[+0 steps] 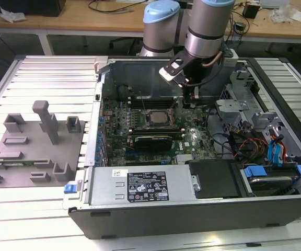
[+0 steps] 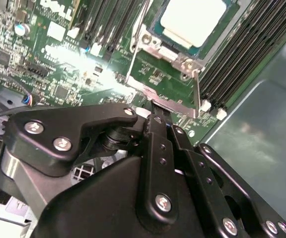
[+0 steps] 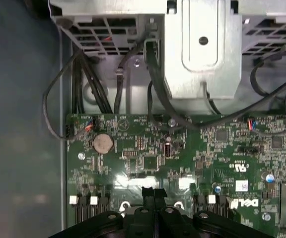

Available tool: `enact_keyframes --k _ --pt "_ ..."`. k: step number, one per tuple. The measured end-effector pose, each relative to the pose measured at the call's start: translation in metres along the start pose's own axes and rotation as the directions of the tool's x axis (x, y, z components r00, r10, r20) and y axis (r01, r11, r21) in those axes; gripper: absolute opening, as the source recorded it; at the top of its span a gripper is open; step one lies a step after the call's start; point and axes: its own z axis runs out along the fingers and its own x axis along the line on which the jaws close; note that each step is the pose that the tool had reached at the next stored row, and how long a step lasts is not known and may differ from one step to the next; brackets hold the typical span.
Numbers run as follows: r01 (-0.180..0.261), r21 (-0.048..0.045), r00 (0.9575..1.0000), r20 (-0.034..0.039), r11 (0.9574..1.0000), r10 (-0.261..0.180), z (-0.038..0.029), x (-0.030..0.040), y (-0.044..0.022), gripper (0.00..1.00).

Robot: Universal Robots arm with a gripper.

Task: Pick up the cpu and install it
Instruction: 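Close the cpu cover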

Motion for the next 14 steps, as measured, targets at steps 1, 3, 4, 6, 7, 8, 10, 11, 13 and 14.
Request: enact_keyframes --k 1,3,4,6,7,8,10,11,13,14 --pt "0.000 -0.0006 1.0000 -0.0014 1.0000 0.000 -0.0001 0.0000 -0.0022 0.11" --pt "0.000 -0.0027 1.0000 -0.0055 1.0000 0.000 -0.0003 0.0000 -0.0103 0.11" --pt "0.000 -0.0037 1.0000 -0.0076 1.0000 0.000 -0.0004 0.0000 -0.0151 0.11" --pt "0.000 -0.0050 1.0000 -0.0097 1.0000 0.000 -0.0005 0.0000 -0.0205 0.11" --pt "0.000 -0.0056 0.9999 -0.0105 1.0000 0.000 -0.0006 0.0000 -0.0231 0.11" --pt "0.000 -0.0061 0.9999 -0.0111 1.0000 0.000 -0.0006 0.0000 -0.0253 0.11" --pt "0.000 -0.0075 0.9999 -0.0123 1.0000 0.000 -0.0005 0.0001 -0.0325 0.11" --pt "0.000 -0.0075 0.9999 -0.0121 1.0000 0.000 -0.0006 0.0001 -0.0326 0.11" --pt "0.000 -0.0075 0.9999 -0.0122 1.0000 0.000 -0.0006 0.0001 -0.0329 0.11" --pt "0.000 -0.0075 0.9999 -0.0122 1.0000 0.000 -0.0006 0.0001 -0.0331 0.11"
